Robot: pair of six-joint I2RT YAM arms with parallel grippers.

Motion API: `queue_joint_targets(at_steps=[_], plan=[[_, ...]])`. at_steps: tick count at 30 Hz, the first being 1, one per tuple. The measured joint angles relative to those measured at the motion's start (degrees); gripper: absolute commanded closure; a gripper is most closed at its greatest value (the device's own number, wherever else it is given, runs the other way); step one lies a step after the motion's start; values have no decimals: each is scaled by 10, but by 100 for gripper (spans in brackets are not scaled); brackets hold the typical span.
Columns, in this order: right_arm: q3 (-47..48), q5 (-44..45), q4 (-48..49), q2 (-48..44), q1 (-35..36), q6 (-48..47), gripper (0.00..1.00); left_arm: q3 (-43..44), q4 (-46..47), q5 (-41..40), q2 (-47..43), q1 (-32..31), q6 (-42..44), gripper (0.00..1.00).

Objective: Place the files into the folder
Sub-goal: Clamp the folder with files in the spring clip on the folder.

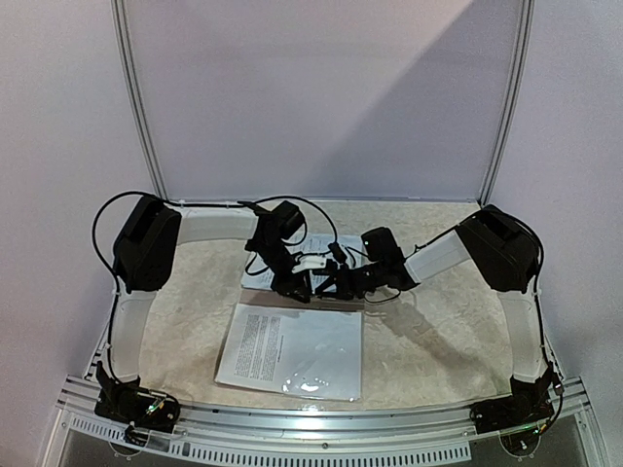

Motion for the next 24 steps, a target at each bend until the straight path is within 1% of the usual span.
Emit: queue_joint_targets(at_steps=[2, 5, 7, 12, 14, 16, 21, 24], plan=[[0, -10, 8, 4, -2, 1, 100, 2, 8, -8, 6, -7, 17, 66], [0, -21, 19, 8, -5, 10, 100, 6, 11, -17, 10, -12, 33, 77], [0, -23, 23, 8, -6, 15, 100, 13, 13, -26, 14, -12, 39, 81], [-3, -24, 32, 5, -7, 28, 100, 16, 17, -36, 16, -13, 43, 87], [-6, -22, 38, 4, -8, 34, 100, 16, 20, -38, 16, -14, 43, 92], [-9, -21, 42, 2, -8, 39, 98, 14, 24, -38, 16, -14, 42, 100], [-14, -29, 48, -2, -11, 59, 91, 12, 32, -35, 16, -15, 42, 100], [-29, -45, 68, -8, -15, 84, 87, 10, 37, -33, 17, -17, 43, 100]])
